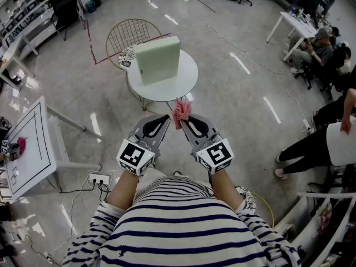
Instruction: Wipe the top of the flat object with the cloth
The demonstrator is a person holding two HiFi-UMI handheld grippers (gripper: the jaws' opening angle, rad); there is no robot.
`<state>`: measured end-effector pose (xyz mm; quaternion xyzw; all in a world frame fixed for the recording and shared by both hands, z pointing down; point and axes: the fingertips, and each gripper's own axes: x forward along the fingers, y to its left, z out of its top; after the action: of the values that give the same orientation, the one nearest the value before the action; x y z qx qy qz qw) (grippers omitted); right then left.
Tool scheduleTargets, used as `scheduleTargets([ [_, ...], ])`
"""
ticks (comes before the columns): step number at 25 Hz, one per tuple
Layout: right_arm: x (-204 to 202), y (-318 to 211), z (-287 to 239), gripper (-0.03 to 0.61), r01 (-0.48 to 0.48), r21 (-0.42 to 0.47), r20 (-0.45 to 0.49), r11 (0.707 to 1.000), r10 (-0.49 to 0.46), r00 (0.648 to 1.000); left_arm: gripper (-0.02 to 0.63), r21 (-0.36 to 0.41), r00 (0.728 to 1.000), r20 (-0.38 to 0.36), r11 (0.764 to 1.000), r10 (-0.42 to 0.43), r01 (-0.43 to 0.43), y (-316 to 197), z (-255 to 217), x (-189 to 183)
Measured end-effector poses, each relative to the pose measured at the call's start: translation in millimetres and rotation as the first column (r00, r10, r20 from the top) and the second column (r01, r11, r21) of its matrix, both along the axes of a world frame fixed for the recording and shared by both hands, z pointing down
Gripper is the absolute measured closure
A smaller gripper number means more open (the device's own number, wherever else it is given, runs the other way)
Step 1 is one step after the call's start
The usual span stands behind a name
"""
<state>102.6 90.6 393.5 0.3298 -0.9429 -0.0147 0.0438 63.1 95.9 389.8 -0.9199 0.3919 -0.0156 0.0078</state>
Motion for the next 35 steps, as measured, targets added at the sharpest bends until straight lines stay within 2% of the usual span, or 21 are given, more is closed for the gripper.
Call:
scheduleTargets([
  [21, 0.5, -1.2, 4.2, 0.529, 0.001, -0.002, -0.015, 1.0, -0.001, 1.0, 0.606, -0.003, 1.0, -0.004, 1.0, 0.002, -0.002, -0.5, 2.6, 4.6],
  [27, 3.6, -0.7, -2.2, 0.529, 0.005, -0.002, 0.044, 1.0, -0.005, 0.999, 0.606, -0.001, 1.0, -0.005, 1.0, 0.003, -0.003, -0.6, 3.8, 5.9],
  [35, 4.9, -1.6, -0.7, 0.529, 0.016, -0.017, 0.049, 1.0, -0.015, 0.999, 0.606, 0.007, 1.0, 0.009, 1.0, 0.008, -0.008, -0.8, 4.7, 8.7],
])
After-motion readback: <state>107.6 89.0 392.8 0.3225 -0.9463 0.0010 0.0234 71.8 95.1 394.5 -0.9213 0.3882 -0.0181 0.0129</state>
